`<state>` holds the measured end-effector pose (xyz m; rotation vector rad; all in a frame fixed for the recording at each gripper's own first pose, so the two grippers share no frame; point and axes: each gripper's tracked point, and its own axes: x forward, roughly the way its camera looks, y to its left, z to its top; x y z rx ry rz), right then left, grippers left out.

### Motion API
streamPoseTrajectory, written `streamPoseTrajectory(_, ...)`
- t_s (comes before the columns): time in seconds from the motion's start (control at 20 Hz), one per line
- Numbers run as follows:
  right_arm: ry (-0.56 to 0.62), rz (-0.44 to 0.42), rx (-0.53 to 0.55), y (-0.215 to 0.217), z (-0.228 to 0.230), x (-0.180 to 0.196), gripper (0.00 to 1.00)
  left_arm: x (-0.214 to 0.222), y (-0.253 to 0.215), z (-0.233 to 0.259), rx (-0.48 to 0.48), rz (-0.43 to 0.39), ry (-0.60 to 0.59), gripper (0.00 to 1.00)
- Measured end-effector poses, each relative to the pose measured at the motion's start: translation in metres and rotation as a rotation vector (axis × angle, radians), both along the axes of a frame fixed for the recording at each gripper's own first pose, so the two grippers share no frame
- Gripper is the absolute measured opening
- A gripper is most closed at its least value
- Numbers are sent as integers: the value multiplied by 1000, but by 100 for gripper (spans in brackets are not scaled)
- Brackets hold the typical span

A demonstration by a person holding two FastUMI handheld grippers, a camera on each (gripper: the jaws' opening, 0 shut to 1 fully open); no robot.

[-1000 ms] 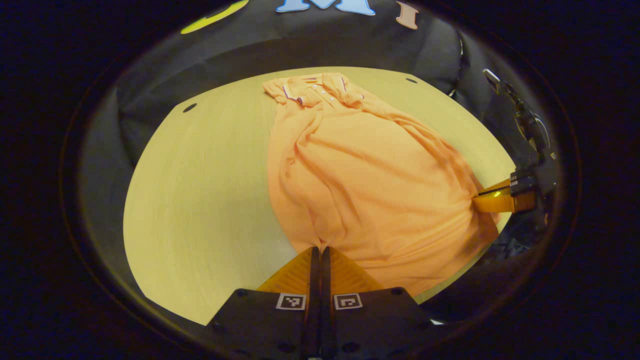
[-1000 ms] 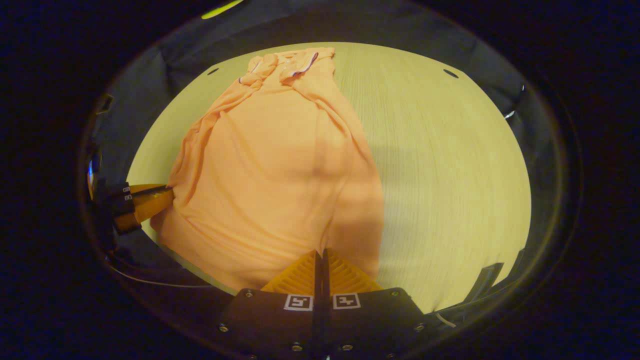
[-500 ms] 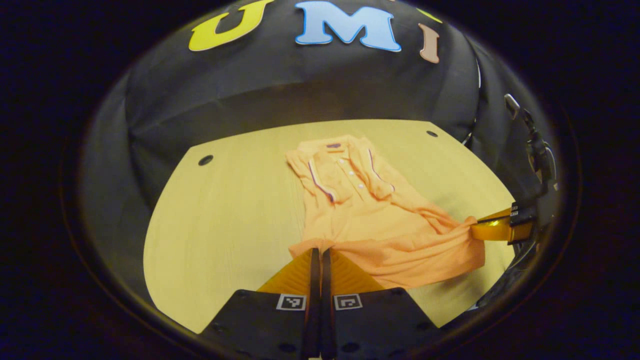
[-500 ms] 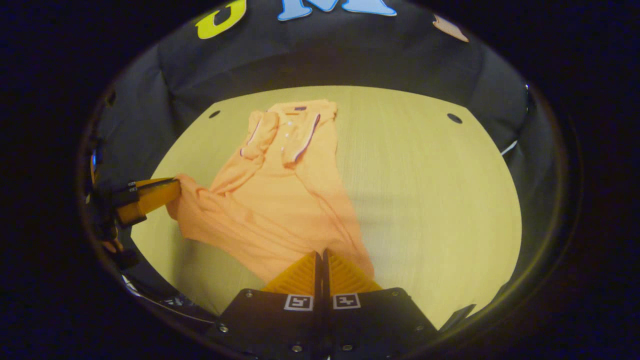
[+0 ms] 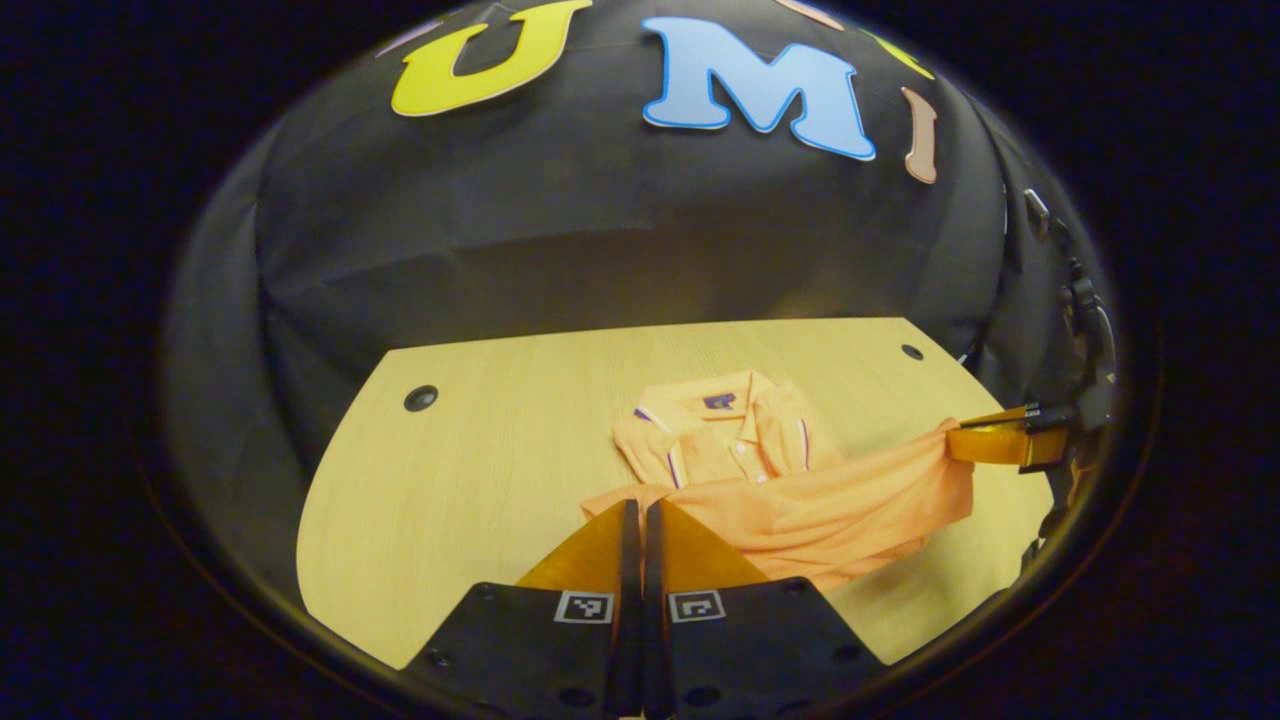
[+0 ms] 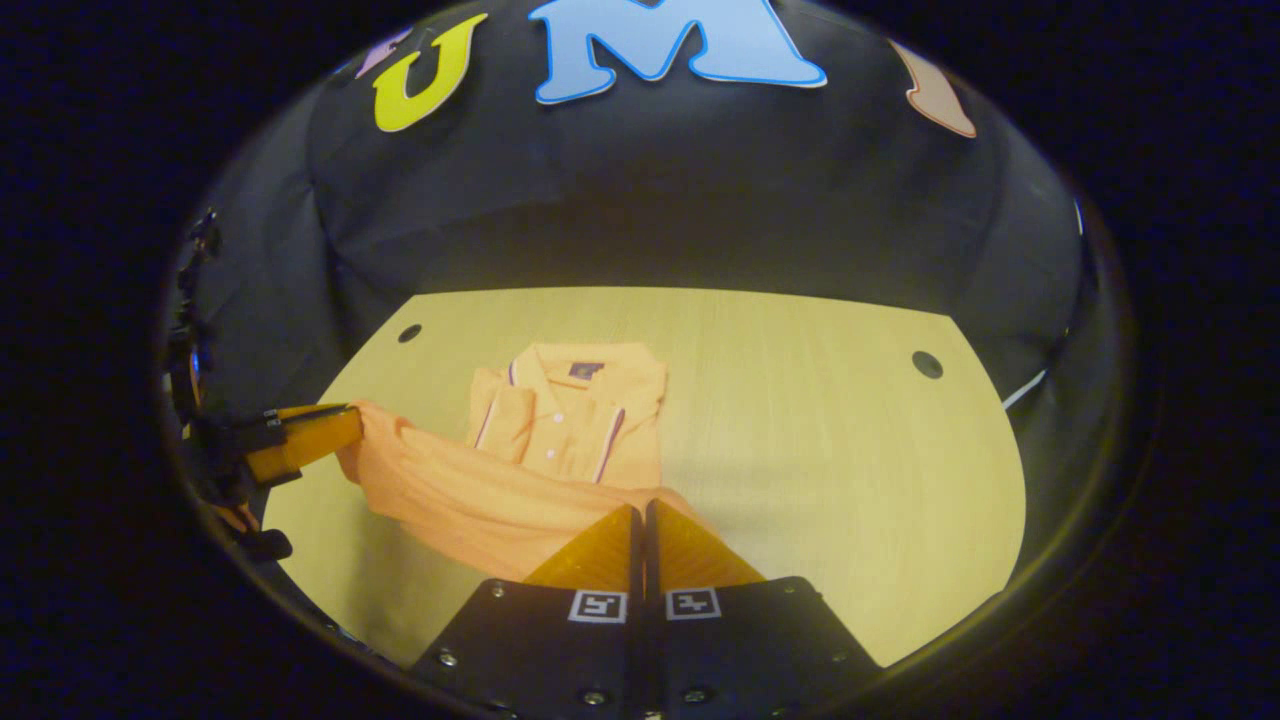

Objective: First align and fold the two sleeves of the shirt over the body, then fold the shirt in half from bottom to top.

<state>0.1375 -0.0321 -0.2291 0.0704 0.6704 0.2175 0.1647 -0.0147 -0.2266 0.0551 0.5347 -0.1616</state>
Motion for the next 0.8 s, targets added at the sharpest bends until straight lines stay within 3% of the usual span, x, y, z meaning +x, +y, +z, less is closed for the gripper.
streamPoseTrajectory(0.45,-104,-60,30,-9,30,127,0,122,-7,13,-3,-12,-58,6)
streamPoseTrajectory(0.8,-134,-103,61,-12,13,202,0,198,-5,-9,3,-4,-73,6)
